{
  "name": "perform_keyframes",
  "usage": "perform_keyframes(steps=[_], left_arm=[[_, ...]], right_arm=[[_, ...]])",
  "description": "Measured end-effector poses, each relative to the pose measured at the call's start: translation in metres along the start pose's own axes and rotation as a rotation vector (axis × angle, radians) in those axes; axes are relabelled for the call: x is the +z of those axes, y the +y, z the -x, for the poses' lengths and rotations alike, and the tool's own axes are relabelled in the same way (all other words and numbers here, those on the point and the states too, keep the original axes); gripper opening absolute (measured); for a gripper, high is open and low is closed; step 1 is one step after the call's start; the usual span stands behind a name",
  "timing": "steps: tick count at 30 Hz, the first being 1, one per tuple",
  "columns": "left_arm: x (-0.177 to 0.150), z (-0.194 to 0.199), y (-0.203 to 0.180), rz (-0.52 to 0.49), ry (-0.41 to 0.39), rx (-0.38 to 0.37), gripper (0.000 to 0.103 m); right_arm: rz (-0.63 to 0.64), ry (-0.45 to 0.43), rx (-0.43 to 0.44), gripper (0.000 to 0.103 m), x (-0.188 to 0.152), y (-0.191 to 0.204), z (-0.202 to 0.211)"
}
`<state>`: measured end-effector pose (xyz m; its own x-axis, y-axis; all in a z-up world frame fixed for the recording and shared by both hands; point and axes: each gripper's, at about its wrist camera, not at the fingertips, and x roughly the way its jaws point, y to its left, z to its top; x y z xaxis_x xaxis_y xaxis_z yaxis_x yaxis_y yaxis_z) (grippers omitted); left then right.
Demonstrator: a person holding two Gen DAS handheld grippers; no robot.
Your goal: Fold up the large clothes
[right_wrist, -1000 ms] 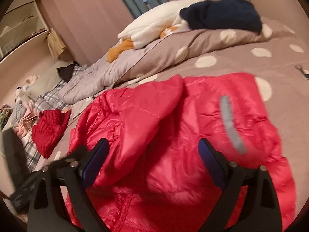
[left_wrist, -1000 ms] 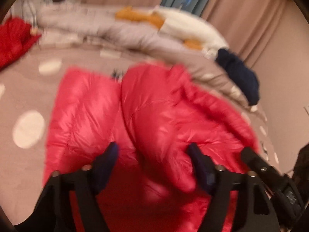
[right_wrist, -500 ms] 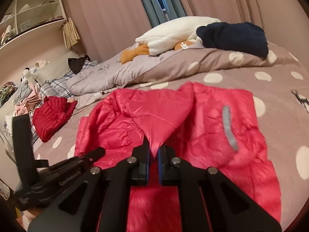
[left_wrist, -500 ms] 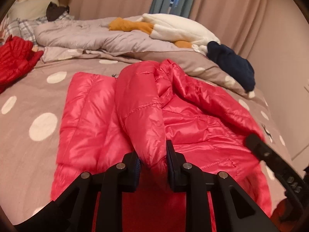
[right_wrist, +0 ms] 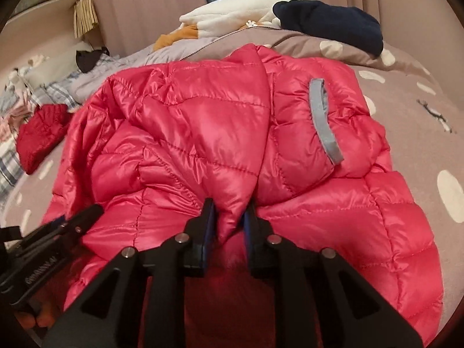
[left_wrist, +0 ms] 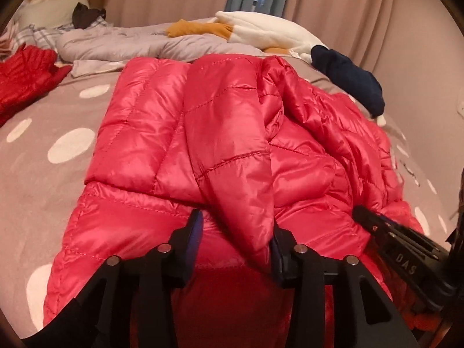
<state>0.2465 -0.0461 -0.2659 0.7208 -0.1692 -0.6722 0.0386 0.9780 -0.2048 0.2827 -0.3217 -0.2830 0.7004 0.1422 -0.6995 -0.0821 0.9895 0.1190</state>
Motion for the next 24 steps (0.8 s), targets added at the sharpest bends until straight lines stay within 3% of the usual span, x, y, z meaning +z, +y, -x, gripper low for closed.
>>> perform_keyframes(steps=[2,4,7,16,24], left_arm=[[0.001,-0.002,-0.009,-0.027,-0.001,0.052,0.051],[0.002,-0.004,-0.013,-0.043,0.002,0.113,0.066],[0.003,-0.007,-0.01,-0.029,0.009,0.149,0.077],[0.002,-0.009,0.001,0.009,0.021,0.113,0.081],[0.003,-0.009,0.005,0.027,0.02,0.097,0.085]], right_arm=[[0.034,0.002,-0.034,0.02,-0.002,0.008,-0.001],[0.044,0.01,-0.057,0.021,-0.001,0.008,-0.003],[0.035,0.015,-0.062,0.024,0.0,0.005,-0.005],[-0.02,0.024,-0.028,0.034,0.0,-0.004,-0.005],[-0.046,0.003,-0.08,0.063,-0.002,-0.009,-0.001]])
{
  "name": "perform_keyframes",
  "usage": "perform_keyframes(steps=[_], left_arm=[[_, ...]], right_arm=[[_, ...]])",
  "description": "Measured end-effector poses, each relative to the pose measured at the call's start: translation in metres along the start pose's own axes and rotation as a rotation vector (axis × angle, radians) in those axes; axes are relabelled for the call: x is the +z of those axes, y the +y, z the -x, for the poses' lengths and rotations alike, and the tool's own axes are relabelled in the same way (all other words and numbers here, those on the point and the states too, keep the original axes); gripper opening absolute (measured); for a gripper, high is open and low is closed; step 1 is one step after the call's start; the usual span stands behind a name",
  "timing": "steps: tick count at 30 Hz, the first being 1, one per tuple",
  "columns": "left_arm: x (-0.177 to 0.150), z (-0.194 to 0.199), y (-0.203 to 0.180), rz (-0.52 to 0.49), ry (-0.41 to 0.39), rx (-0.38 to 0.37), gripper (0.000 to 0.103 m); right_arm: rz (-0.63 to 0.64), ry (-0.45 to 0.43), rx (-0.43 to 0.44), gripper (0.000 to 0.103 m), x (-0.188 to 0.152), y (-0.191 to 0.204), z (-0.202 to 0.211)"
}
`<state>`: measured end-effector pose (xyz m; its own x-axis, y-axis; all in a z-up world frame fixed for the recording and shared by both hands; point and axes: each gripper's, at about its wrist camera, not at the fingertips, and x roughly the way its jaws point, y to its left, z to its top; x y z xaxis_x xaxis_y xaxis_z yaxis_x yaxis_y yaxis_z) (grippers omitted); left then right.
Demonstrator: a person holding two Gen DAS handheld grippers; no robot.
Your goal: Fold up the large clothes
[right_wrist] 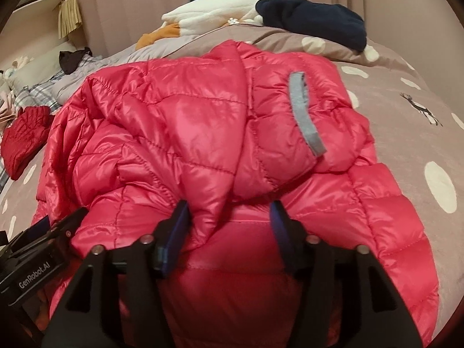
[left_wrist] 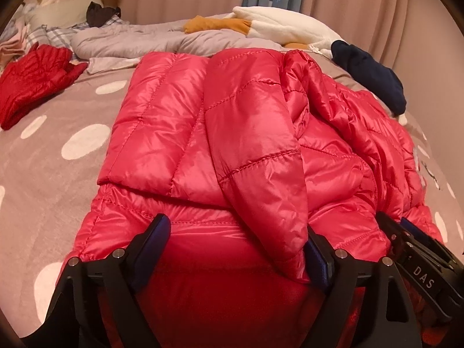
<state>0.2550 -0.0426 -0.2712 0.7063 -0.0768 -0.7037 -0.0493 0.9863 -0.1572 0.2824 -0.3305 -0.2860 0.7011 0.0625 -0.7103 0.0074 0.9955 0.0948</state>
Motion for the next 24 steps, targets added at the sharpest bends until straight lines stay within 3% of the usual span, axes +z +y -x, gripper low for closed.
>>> perform_keyframes(steps=[5,12,24], left_arm=[[-0.001,0.001,0.001,0.008,-0.001,-0.007,0.086],[0.0,-0.003,0.0,0.006,0.015,0.006,0.093],[0.002,-0.006,-0.001,-0.004,0.033,0.023,0.097]], right_arm=[[-0.017,-0.003,-0.062,0.083,0.0,-0.003,0.001],[-0.031,0.029,-0.109,0.099,0.002,-0.008,-0.007],[-0.044,0.065,-0.093,0.102,0.006,-0.015,-0.016]])
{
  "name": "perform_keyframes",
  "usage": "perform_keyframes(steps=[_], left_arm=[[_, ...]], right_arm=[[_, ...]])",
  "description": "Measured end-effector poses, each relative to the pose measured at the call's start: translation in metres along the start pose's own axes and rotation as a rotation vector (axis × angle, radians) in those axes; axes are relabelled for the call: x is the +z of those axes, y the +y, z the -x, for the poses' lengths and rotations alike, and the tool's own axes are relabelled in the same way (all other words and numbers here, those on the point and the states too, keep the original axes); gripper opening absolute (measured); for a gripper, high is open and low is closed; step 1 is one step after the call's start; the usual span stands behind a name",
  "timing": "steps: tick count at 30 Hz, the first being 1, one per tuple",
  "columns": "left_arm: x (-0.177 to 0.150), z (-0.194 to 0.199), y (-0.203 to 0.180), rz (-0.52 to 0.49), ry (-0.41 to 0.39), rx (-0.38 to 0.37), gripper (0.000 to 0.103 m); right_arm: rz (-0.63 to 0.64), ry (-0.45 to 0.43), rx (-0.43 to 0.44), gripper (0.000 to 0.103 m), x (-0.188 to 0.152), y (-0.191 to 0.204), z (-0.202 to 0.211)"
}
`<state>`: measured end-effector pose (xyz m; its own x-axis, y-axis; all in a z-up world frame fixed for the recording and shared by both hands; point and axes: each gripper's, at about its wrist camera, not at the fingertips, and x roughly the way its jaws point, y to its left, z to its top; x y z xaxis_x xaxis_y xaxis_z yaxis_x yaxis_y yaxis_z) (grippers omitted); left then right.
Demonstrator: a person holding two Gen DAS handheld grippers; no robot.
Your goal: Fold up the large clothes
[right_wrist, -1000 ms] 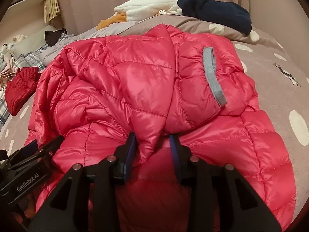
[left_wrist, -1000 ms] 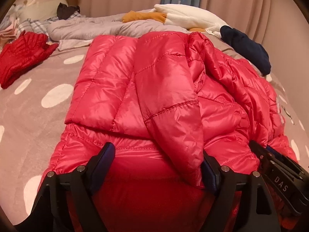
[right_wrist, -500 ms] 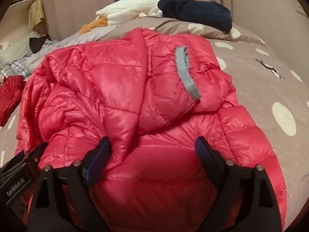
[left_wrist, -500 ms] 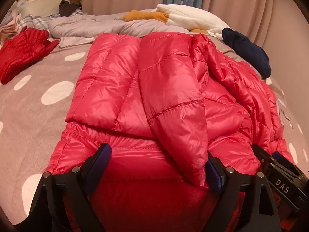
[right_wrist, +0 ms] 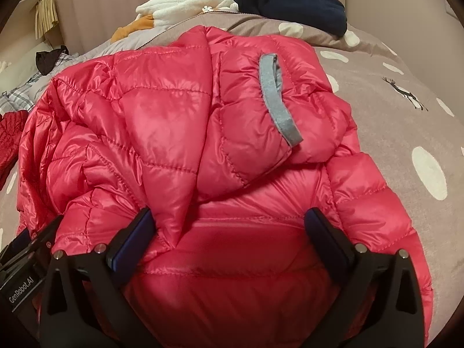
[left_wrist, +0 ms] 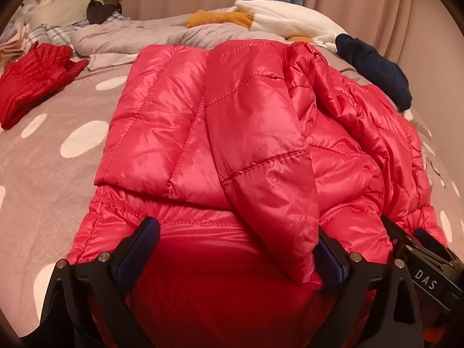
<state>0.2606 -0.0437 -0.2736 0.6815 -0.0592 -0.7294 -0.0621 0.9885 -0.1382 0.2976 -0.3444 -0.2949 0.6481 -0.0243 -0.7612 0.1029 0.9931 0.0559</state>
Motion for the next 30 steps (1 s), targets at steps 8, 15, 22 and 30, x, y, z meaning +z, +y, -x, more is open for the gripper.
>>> perform_keyframes(steps=[8,15,22,30], left_arm=[[0.001,0.032,0.03,0.146,0.008,-0.102,0.097],[-0.009,0.11,0.087,0.317,-0.127,-0.02,0.097],[-0.085,0.15,0.133,0.468,-0.157,0.03,0.097],[-0.118,0.151,0.142,0.53,-0.114,0.005,0.097]], right_arm=[[-0.04,-0.038,0.007,0.102,-0.006,-0.006,0.021],[-0.24,-0.159,0.058,0.102,-0.027,-0.047,0.108],[-0.27,-0.231,-0.043,0.102,-0.076,-0.093,0.174],[-0.338,-0.222,0.049,0.102,-0.12,-0.124,0.188]])
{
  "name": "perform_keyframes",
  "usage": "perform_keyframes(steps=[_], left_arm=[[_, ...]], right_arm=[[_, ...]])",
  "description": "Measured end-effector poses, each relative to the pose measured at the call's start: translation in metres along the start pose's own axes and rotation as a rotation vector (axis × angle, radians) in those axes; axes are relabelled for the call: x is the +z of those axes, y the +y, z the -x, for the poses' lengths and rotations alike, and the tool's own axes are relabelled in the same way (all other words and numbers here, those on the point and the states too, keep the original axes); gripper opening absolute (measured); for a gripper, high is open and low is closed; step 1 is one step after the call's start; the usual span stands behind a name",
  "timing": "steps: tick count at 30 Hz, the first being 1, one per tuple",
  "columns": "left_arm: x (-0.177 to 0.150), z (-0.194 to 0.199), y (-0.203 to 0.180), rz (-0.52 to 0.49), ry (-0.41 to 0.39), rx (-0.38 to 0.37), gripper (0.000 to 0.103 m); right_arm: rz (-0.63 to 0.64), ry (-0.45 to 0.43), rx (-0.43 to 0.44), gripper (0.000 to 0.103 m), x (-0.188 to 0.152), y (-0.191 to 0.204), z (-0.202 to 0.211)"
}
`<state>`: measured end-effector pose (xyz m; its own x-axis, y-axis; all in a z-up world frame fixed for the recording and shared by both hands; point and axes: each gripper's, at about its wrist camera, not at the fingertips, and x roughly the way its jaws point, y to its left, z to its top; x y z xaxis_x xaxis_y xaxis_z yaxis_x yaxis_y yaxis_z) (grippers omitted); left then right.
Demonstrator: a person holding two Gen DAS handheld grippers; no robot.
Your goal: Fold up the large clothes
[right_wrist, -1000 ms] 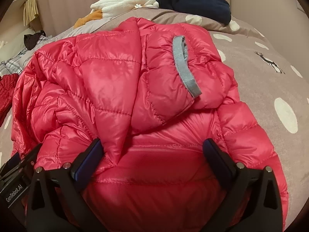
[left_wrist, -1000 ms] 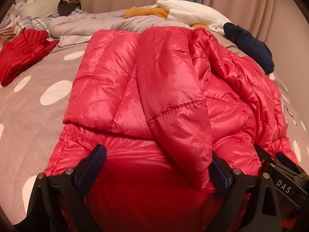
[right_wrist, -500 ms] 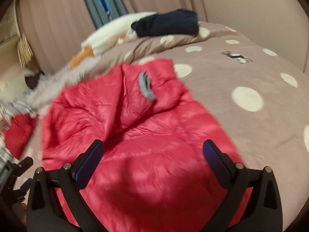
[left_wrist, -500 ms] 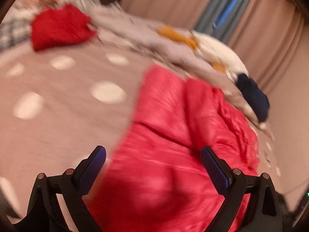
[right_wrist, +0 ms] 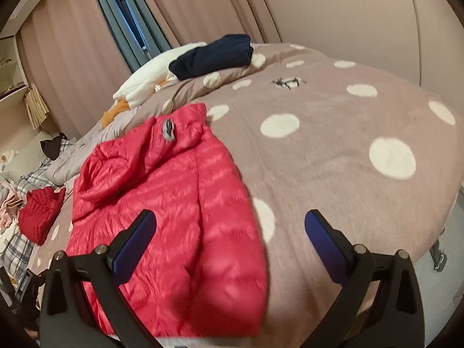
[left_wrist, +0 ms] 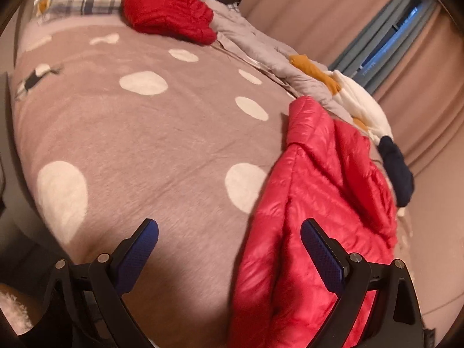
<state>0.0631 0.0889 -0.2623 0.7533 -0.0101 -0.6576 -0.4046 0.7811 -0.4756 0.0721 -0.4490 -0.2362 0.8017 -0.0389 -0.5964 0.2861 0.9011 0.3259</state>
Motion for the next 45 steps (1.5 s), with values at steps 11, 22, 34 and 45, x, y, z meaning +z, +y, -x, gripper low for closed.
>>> perform_keyframes(steps=[11,22,34,45], left_arm=[[-0.008,-0.011,-0.013,-0.069,-0.005,0.018,0.097],[-0.039,-0.014,-0.037,-0.199,0.048,-0.077,0.097],[-0.06,-0.022,-0.064,-0.029,0.206,-0.433,0.097],[-0.06,-0.032,-0.062,-0.046,0.039,-0.173,0.038]], right_arm=[[-0.062,0.032,0.018,0.102,-0.013,-0.009,-0.006],[-0.113,0.122,0.132,0.103,-0.045,0.015,-0.029],[-0.264,0.18,0.402,0.103,-0.067,0.054,-0.036],[-0.152,0.101,0.179,0.021,-0.072,0.046,-0.056]])
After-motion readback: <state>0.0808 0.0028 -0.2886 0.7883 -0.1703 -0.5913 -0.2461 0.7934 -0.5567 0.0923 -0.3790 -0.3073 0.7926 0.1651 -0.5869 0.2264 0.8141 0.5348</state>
